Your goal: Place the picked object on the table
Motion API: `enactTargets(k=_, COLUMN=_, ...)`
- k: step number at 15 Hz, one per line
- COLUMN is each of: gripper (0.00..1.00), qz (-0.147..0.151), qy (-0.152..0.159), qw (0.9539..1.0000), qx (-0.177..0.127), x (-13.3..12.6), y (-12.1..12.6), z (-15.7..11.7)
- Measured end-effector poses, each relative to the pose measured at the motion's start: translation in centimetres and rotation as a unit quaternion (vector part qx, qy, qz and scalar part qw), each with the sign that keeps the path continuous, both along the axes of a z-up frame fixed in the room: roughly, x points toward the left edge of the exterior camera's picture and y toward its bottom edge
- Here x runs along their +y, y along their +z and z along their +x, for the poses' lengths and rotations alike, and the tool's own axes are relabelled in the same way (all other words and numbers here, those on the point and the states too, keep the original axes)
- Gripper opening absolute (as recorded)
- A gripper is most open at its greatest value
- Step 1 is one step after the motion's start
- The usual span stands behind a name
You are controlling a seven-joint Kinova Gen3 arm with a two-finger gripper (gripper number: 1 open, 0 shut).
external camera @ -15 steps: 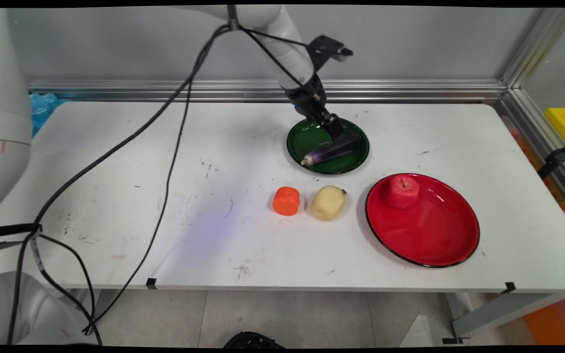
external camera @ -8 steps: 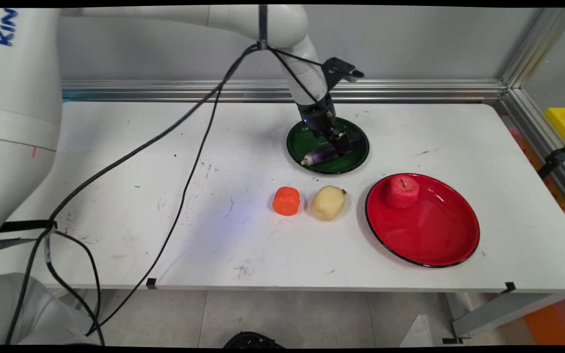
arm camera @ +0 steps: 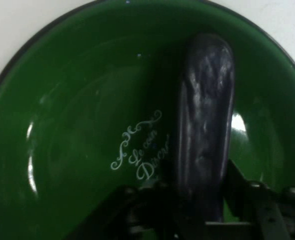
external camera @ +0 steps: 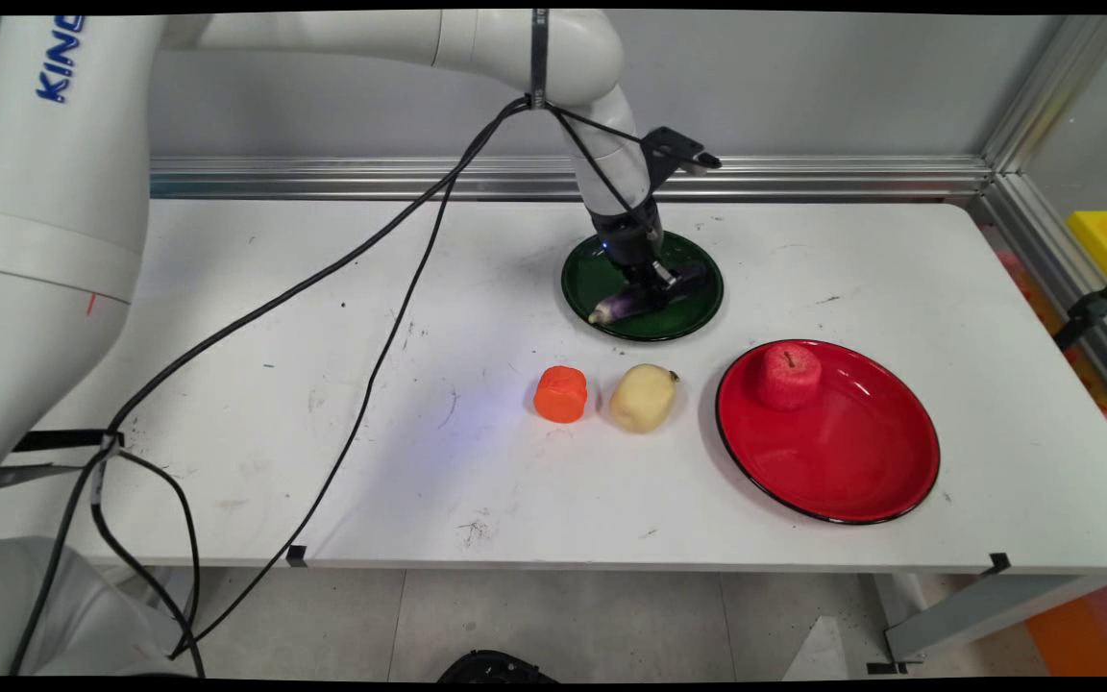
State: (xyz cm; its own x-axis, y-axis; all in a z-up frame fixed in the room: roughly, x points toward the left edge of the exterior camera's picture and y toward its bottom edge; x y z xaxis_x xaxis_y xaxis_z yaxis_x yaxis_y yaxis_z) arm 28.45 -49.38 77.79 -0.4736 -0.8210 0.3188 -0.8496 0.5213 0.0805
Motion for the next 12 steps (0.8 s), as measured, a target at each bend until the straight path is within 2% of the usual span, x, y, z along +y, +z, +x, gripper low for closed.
enactTargets(k=6, gripper=0.0, qz=-0.013, qy=-0.019, qw=0.9997, qx=-0.005, x=1.3, y=2.1, z=1.3)
enactTargets(k=9, gripper=0.0, qz=-0.029, qy=-0.038, qw=0.9989, qx=-0.005, x=2.8, y=4.7, z=2.5)
enactTargets(k=12, gripper=0.0, qz=-0.05, qy=-0.07, qw=0.9963, qx=-0.001, x=5.0, y=8.0, z=3.8)
